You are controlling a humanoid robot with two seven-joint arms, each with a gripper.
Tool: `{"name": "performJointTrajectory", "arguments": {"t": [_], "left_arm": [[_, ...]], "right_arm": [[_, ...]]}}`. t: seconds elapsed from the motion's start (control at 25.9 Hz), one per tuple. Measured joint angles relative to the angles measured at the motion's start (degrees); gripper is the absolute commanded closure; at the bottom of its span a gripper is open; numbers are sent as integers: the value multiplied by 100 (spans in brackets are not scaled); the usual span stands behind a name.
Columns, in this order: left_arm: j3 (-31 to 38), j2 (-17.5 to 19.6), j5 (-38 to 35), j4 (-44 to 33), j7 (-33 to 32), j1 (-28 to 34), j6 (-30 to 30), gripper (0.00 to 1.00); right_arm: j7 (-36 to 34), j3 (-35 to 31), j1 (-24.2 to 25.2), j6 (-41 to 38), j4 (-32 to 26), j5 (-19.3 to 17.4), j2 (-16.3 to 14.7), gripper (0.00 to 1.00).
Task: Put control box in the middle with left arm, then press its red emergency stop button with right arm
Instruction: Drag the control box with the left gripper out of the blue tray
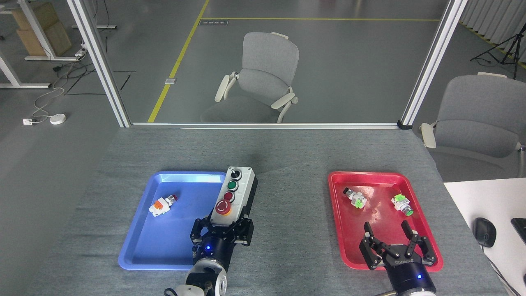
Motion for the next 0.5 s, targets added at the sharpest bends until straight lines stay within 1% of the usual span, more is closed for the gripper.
{"name": "performJointTrajectory", "arguments": {"t": [0.12, 0.27, 0.5], "left_arm": [[-554, -34, 21, 232, -172, -103, 515, 100], [-1080, -53, 32, 528, -316, -201, 960, 100], [-1670, -64, 46, 820, -456, -278, 1301, 100]], "right_arm": [[-129, -11, 58, -20, -12, -2, -50, 2], [-193, -13, 97, 29, -13, -6, -98, 2], [-214, -8, 110, 79, -11, -18, -147, 2]]}}
